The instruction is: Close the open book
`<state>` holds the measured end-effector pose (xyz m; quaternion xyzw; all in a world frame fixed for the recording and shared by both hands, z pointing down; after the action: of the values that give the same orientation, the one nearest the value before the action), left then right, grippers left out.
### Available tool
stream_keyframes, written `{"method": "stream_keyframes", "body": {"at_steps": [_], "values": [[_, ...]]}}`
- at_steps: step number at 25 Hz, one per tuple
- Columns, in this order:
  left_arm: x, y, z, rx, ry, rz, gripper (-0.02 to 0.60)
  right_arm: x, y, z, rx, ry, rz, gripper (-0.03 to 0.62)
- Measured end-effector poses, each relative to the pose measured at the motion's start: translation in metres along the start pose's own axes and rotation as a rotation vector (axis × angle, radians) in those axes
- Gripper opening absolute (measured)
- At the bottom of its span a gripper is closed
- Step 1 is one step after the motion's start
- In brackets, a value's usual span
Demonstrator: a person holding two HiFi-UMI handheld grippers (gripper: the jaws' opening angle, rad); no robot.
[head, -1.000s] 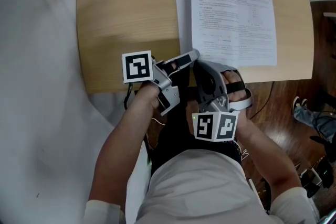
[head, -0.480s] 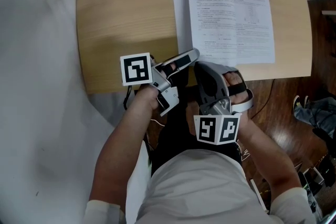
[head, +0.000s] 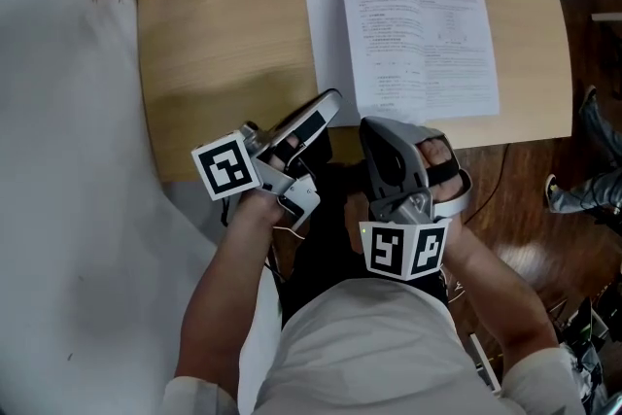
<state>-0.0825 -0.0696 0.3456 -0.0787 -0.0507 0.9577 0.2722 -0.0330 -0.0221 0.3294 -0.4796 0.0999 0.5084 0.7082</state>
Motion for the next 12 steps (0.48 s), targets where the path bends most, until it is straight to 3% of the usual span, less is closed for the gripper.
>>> {"method": "stream_keyframes", "body": {"at_steps": [6, 12], "values": [[0.009, 0.008, -0.021, -0.213, -0.001, -0.101, -0.002, 0.01, -0.004, -0.009, -0.016, -0.033, -0.002, 0.003], [0.006, 0.001, -0.032, -0.363, 0.018, -0.116, -0.002, 0.02, -0.011, -0.018, -0.025, -0.069, 0.0, 0.003]]}}
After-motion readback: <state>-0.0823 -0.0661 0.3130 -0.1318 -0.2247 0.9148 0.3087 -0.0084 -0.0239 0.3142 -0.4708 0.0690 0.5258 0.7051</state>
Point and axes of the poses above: the fingertips, and each gripper's own axes: x backward along the fingers, z to its left, y out of its top, the point moved 2 cm from there along x, backward along the fingers, and after that the axes turned 9 degrees about y, right-handed, at the moved point
